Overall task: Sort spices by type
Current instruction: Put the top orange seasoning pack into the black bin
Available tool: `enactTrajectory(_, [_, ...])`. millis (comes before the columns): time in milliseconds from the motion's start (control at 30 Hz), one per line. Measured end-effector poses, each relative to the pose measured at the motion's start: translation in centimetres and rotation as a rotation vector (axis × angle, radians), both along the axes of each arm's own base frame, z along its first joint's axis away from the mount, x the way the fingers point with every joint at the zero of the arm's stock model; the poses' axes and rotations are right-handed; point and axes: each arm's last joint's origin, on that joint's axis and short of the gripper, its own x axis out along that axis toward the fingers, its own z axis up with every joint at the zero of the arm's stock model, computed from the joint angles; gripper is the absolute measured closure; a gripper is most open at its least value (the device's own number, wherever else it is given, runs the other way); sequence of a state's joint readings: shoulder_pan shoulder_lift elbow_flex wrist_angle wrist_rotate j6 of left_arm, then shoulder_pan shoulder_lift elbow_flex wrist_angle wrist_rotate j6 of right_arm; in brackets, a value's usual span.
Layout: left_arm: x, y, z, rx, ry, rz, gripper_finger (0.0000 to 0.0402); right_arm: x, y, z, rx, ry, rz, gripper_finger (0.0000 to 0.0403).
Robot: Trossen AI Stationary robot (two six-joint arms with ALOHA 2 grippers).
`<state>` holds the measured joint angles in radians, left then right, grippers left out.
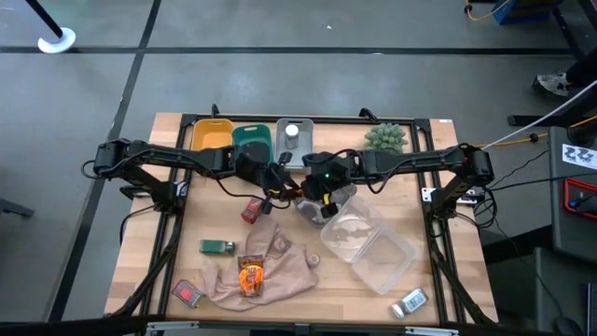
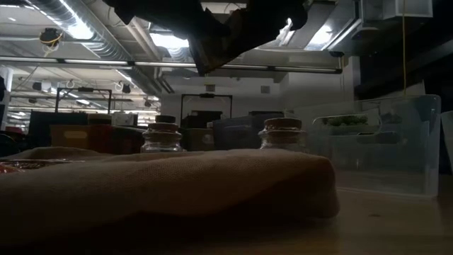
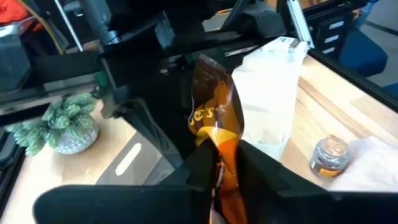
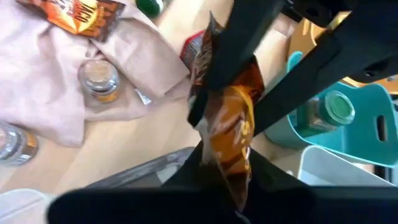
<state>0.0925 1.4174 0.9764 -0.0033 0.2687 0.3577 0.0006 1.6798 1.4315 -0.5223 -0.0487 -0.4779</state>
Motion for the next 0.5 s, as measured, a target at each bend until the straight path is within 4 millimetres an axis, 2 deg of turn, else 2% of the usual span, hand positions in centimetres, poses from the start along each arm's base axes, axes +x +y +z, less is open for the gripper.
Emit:
enactTrajectory(200, [0.0, 0.3, -0.1, -0.037, 0.02, 0.133, 0.0283, -0.5, -0.2, -0.3, -0.006, 0.067, -0.078, 0.037])
enactTrajectory(333, [0.0, 0.4, -0.2, -0.048, 0.038, 0.188, 0.0243, -1.4, -0.2, -0.2, -0.01, 0.189, -0.079, 0.0382])
enactTrajectory(500, [-0.1, 0.4, -0.2, -0.044, 0.04, 0.189, 0.0221, -2.9, -0.5, -0.4, -0.1, 0.356, -0.141, 0.0384])
